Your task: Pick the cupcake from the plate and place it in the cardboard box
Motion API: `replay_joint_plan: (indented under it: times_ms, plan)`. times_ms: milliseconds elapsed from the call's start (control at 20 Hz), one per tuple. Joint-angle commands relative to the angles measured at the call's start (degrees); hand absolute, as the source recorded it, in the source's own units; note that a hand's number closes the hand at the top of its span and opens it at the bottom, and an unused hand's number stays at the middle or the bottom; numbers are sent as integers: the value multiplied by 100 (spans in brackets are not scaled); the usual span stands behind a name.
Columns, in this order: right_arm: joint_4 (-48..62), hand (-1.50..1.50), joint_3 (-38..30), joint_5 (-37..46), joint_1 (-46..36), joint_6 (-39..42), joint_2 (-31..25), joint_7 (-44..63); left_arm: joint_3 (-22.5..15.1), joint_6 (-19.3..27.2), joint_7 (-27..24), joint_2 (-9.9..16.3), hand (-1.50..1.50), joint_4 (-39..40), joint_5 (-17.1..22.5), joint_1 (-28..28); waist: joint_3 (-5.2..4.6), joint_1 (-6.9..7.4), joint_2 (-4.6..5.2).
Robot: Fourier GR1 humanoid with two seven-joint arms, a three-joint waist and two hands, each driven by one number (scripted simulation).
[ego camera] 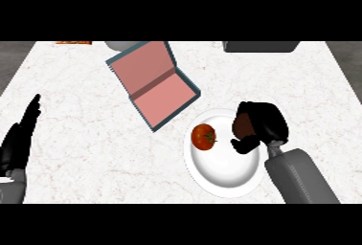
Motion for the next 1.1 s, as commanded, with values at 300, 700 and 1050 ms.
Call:
replay_joint_plan:
  times_ms: [300, 700, 1050]
  plan:
    - [-2042, 150, -188, 268, 97, -458, -367, 50, 51, -66, -20, -63, 0, -223, 8, 332, 4, -46, -24]
    - [-1842, 150, -155, 49, -1528, 431, 239, 196, 123, -244, -1, -24, 0, 102, 29, -171, 0, 27, 13]
    - [-780, 150, -57, -567, -2491, -236, 1026, 853, 288, -483, 33, 217, 0, -109, 123, -13, 3, 138, 20]
